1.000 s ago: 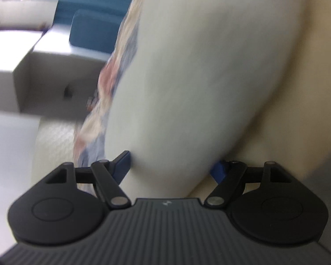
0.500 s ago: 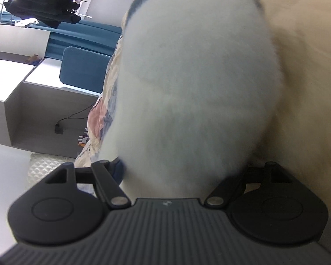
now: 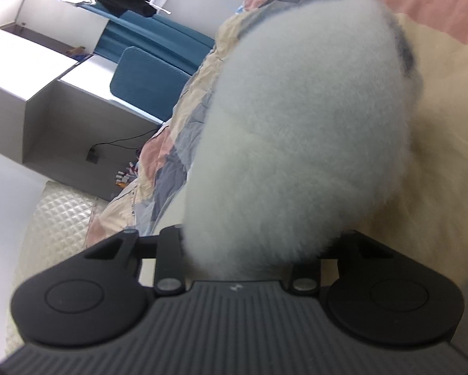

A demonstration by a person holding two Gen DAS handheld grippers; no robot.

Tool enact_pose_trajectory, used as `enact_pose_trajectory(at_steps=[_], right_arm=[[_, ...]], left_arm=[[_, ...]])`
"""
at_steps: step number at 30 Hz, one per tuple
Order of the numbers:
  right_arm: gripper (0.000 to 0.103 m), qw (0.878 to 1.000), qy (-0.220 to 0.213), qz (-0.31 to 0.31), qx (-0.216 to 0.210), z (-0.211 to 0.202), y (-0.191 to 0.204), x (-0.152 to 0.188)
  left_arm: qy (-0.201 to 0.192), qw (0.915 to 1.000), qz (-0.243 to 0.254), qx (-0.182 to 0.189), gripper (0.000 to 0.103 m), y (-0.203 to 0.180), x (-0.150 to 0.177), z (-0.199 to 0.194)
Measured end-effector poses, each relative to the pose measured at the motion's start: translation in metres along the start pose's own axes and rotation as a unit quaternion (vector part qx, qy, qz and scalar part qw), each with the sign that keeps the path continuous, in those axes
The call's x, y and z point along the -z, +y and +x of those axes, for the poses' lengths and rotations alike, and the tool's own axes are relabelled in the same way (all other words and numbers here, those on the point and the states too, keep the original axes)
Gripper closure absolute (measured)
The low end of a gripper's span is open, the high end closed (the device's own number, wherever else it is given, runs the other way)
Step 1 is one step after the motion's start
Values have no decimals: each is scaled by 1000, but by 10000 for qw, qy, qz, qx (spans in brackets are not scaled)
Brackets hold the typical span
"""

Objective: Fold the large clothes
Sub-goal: 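Grasp the sweater edge with both grippers and roll it over again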

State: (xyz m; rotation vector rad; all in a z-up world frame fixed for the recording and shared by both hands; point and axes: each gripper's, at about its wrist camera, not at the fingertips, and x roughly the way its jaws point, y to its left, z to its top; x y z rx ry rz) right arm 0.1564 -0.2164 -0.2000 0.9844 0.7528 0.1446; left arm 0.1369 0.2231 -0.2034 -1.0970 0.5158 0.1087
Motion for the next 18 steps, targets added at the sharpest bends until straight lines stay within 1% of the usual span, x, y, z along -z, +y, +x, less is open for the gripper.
enact_pose_trajectory(at_steps=[2, 4, 7, 9, 13, 18], right_arm=[[60, 9999, 13, -159, -11, -14, -3, 3], [61, 9996, 11, -277, -58, -21, 2, 2], [61, 9998, 2, -149, -153, -38, 2, 1], [60, 9998, 25, 0, -179, -45, 3, -2], [60, 9996, 3, 96, -270, -56, 10, -10], [60, 9985, -114, 98, -528, -74, 15, -31]], left_arm=[[-17, 10000, 5, 24, 56, 0, 3, -13], [-9, 9999, -2, 115, 56, -2, 6, -24], [33, 9996, 20, 276, 56, -9, 9, -42], [5, 9996, 58, 290, 56, -16, 11, -52], [74, 9994, 54, 340, 56, -31, 15, -63], [124, 9982, 298, 503, 56, -64, 18, -68]])
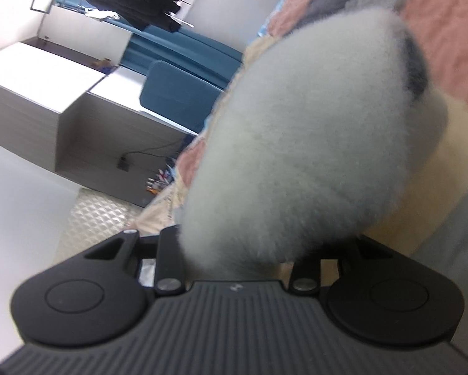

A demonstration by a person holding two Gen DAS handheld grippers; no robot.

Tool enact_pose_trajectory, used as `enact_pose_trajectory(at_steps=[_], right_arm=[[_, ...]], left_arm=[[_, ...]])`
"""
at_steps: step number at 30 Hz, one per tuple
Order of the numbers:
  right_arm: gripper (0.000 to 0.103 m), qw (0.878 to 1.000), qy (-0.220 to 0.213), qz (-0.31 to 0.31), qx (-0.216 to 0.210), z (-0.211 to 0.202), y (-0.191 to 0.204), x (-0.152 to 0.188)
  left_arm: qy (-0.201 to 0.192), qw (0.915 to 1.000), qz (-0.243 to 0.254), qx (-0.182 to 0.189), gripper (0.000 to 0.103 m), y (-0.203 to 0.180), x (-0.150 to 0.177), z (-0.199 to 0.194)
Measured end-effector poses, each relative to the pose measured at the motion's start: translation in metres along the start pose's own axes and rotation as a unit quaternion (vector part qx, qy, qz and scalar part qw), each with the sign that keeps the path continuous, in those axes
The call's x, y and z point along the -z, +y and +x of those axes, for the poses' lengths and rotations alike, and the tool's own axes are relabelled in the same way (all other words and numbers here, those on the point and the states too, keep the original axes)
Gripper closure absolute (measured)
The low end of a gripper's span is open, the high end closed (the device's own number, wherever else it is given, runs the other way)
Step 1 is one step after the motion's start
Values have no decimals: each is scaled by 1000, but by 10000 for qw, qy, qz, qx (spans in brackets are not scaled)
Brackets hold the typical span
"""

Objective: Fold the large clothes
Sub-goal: 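Grasp the sweater edge with both grippers and roll it over again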

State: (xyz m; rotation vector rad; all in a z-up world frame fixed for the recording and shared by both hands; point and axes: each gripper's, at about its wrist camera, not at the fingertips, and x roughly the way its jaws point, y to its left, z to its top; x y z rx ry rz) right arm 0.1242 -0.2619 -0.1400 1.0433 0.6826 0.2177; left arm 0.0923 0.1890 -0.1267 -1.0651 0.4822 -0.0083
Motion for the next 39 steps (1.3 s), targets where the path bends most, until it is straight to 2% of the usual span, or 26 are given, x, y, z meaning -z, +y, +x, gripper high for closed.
enact_pose_trajectory(at_steps=[6, 10, 18, 22, 27, 32, 35, 39], right_arm=[[60, 9991, -204, -81, -375, -9, 17, -49], [60, 9969, -480, -134, -604, -17, 20, -92], [60, 9904, -1115, -137, -809, -11, 6, -188], [60, 9874, -1366, -125, -792, 5, -16, -228], [60, 9861, -1542, -103, -604, 35, -54, -258], [60, 9874, -1560, 188, -193, 72, -110, -255], [60, 9888, -1464, 285, 74, 90, -142, -242], [60, 9848, -1720, -124, -206, 94, -164, -220]], left_arm=[[108, 9992, 243, 294, 56, -59, -4, 23], [279, 9969, 533, 500, 56, -110, -5, 60], [656, 9897, 936, 857, 56, -195, 3, 171], [877, 9824, 1273, 1046, 56, -213, 13, 235], [1065, 9788, 1436, 1000, 56, -202, 37, 309], [1217, 9782, 1556, 640, 56, -163, 64, 371], [1374, 9757, 1642, 459, 56, -135, 79, 393], [1248, 9767, 1595, 708, 50, -103, 89, 397]])
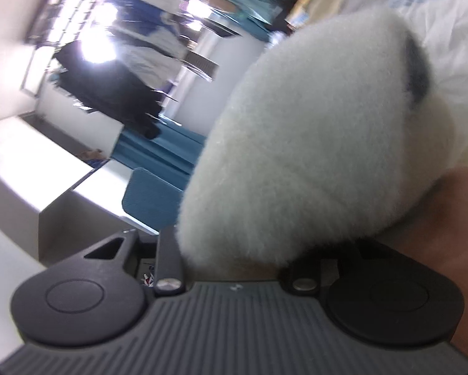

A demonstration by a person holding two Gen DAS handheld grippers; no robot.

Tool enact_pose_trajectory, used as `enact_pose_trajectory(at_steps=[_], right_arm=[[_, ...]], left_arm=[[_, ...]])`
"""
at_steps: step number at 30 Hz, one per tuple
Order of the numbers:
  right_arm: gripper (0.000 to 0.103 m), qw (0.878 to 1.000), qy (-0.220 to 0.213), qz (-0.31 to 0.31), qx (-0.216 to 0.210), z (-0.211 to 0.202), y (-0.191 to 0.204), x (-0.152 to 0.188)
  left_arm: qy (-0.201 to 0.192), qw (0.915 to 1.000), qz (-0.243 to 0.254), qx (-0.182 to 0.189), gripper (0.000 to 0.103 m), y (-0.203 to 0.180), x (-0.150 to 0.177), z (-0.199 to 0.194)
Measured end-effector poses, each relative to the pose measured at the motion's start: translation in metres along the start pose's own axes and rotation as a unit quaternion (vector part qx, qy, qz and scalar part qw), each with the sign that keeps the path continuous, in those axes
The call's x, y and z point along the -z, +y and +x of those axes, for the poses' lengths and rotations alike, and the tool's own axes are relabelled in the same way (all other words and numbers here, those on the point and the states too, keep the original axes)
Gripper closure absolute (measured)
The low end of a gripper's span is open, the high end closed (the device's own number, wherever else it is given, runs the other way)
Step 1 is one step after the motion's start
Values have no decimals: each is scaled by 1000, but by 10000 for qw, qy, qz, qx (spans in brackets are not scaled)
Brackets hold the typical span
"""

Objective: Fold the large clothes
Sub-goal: 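Grasp the sweater edge with both grippers and roll it over again, then open both grippers and release the rolled sweater onto the quilt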

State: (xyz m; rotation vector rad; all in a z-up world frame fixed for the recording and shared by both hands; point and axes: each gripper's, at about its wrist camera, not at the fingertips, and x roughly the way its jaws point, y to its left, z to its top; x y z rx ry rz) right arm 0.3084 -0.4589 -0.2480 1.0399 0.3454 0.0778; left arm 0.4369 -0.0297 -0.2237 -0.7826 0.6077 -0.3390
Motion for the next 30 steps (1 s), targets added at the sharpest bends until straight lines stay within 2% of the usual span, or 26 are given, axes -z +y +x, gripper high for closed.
enact_pose_trajectory(at_steps=[6, 9, 11, 15, 17, 18, 20, 24, 27, 30], right_arm=[[51, 9996, -33, 287, -45, -5, -26, 14], [52, 9994, 6, 311, -144, -11, -32, 17], [52, 9990, 89, 419, -136, -14, -34, 16], [52, 9983, 269, 498, 157, -34, -21, 17], [50, 9959, 403, 753, 285, -49, -18, 19], [49, 9949, 406, 859, 340, -57, -16, 19], [48, 9938, 452, 870, 533, -74, -10, 22], [48, 9928, 490, 775, 766, -113, 10, 19], [48, 9957, 329, 557, 667, -145, 35, 13], [48, 9990, 82, 321, 294, -173, 74, 3]], left_arm=[[89, 9996, 241, -72, 44, 20, 16, -3], [209, 9997, 158, 4, 44, 23, 12, -14], [310, 9992, 217, -127, 44, 18, 12, -20], [555, 9969, 395, -389, 43, 4, 17, -43], [563, 9966, 409, -432, 42, -2, 25, -63], [519, 9958, 523, -543, 39, -7, 28, -75], [490, 9932, 787, -700, 38, -18, 33, -98], [318, 9917, 1089, -599, 38, -49, 32, -148], [129, 9892, 1357, -543, 37, -85, 23, -189], [-41, 9840, 1679, -589, 35, -122, 15, -226]])
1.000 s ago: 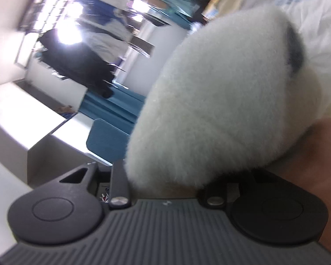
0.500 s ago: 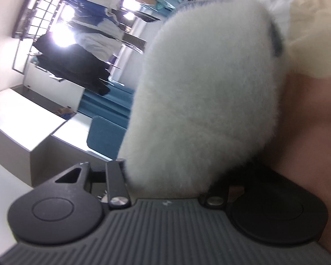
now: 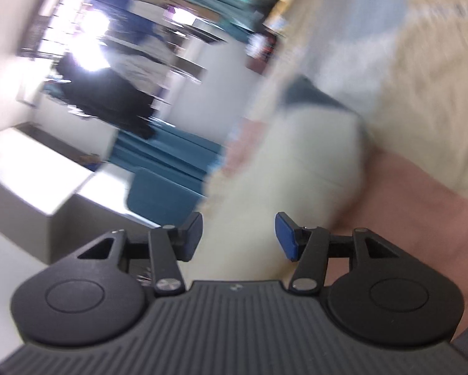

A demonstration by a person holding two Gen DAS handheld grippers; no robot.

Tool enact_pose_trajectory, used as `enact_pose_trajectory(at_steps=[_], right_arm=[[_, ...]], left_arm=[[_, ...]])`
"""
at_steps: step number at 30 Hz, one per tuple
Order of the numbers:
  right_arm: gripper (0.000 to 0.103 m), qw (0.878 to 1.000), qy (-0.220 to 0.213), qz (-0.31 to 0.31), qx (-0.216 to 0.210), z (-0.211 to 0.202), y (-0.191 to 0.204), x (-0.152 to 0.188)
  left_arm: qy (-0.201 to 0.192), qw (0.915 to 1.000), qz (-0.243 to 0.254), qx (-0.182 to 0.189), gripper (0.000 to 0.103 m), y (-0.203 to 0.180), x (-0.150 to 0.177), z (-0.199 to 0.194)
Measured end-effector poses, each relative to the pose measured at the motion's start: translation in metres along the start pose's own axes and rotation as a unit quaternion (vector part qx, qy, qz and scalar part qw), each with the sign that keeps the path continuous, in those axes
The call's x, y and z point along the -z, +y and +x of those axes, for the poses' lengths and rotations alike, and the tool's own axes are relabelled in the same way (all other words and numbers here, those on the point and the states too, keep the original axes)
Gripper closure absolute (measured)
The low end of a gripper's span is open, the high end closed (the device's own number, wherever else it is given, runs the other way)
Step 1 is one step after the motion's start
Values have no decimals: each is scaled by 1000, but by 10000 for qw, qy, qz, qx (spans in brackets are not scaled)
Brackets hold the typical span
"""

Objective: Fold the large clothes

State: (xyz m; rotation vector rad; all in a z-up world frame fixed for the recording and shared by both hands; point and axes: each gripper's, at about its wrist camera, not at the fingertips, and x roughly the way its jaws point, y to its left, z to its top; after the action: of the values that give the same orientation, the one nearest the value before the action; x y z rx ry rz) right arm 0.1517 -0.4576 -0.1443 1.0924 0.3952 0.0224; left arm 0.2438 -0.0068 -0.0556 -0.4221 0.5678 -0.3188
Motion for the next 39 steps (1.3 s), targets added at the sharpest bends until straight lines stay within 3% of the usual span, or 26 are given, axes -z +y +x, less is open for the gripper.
enact_pose_trajectory(at_steps=[7, 14, 19, 27, 31, 39], right_arm=[[48, 9938, -356, -829, -648, -73, 95, -12], [48, 9834, -249, -1401, -1123, -127, 157, -1], [48, 9730, -149, -2073, -1008, -155, 183, 25], [48, 9436, -546, -3208, -604, -202, 199, 86], [48, 9349, -426, -3498, -422, -206, 192, 111], [48, 9182, -292, -3941, 269, -198, 169, 143]], left_arm=[[-342, 9983, 444, 159, 33, -53, -29, -94], [-562, 9944, 804, 381, 30, -85, -24, -172], [-631, 9918, 1055, 361, 29, -98, -7, -215], [-658, 9847, 1613, 80, 29, -105, 30, -255], [-661, 9834, 1687, 42, 28, -98, 49, -260], [-391, 9838, 1745, -98, 28, -78, 72, -231]])
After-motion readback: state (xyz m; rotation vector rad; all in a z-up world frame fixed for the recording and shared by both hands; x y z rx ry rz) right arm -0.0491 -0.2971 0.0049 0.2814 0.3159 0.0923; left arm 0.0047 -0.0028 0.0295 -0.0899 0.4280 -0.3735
